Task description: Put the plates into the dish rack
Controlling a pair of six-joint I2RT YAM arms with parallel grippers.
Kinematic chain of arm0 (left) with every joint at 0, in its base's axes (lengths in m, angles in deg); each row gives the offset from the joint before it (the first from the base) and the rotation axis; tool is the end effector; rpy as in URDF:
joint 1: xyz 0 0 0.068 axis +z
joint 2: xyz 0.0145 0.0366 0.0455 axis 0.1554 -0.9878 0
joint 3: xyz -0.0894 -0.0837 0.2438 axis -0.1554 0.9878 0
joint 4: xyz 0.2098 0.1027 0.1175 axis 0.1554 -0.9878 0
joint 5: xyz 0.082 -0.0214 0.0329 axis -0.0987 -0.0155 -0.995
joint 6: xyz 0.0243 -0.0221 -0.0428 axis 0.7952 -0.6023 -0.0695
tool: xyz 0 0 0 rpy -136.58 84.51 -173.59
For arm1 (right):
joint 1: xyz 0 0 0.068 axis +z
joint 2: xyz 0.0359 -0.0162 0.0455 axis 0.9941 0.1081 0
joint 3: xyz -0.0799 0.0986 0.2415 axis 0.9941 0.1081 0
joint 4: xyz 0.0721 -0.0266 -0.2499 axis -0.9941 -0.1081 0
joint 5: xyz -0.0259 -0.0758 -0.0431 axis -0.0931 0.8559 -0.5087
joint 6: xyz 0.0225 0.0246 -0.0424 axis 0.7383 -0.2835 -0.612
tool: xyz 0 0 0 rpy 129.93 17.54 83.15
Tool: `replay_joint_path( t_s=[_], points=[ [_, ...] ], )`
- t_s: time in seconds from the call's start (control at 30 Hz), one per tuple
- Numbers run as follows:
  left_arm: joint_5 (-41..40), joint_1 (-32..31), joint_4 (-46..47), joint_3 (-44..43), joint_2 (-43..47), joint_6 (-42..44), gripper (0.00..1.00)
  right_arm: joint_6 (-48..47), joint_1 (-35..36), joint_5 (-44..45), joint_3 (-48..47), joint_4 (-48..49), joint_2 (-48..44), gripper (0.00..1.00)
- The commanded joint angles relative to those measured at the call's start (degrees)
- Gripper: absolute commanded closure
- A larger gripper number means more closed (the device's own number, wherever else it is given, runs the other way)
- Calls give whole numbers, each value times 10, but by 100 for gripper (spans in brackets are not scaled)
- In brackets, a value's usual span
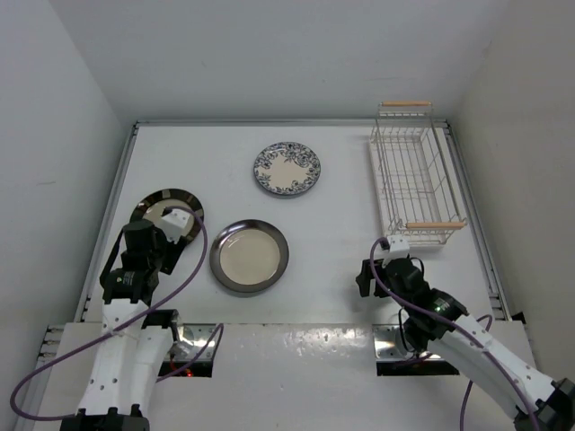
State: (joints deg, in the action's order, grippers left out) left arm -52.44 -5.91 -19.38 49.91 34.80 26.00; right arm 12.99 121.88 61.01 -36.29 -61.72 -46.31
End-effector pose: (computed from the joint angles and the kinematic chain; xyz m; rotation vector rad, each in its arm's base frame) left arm 0.1269 0.0108 0.2405 0.4051 2.2630 0.3966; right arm 0.0916 0.0591 0.1376 0.0086 2.2333 0.3422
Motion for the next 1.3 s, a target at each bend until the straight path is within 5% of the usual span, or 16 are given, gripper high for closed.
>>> replay_joint_path(
  t_s=[0.0,0.07,0.17,0.43,0.67,0.73,0.87,1.07,1.27],
  points=[
    [11,-6,18,1,0,-1,31,-10,3,-4,-30,19,11,21],
    [17,-6,18,-7,0,5,26,-22,11,-27,-45,28,31,17],
    [18,-6,18,-36,-19,28,0,-48,5,-62,-99,56,102,15],
    [132,-11,-14,-281,-207,-66,0,-89,50,-94,-354,114,424,0],
    [175,4,-20,-290,-301,-137,20,-2,37,-264,-454,191,672,0],
    [153,26,-5,-255,-301,-142,20,51,32,-322,-448,242,723,8],
    [136,41,15,-221,-268,-147,19,116,36,-361,-445,313,789,43],
    [165,46,33,-191,-237,-147,19,218,21,-392,-408,434,885,58],
    [170,52,39,-177,-225,-153,18,243,12,-407,-383,489,878,99]
  ],
)
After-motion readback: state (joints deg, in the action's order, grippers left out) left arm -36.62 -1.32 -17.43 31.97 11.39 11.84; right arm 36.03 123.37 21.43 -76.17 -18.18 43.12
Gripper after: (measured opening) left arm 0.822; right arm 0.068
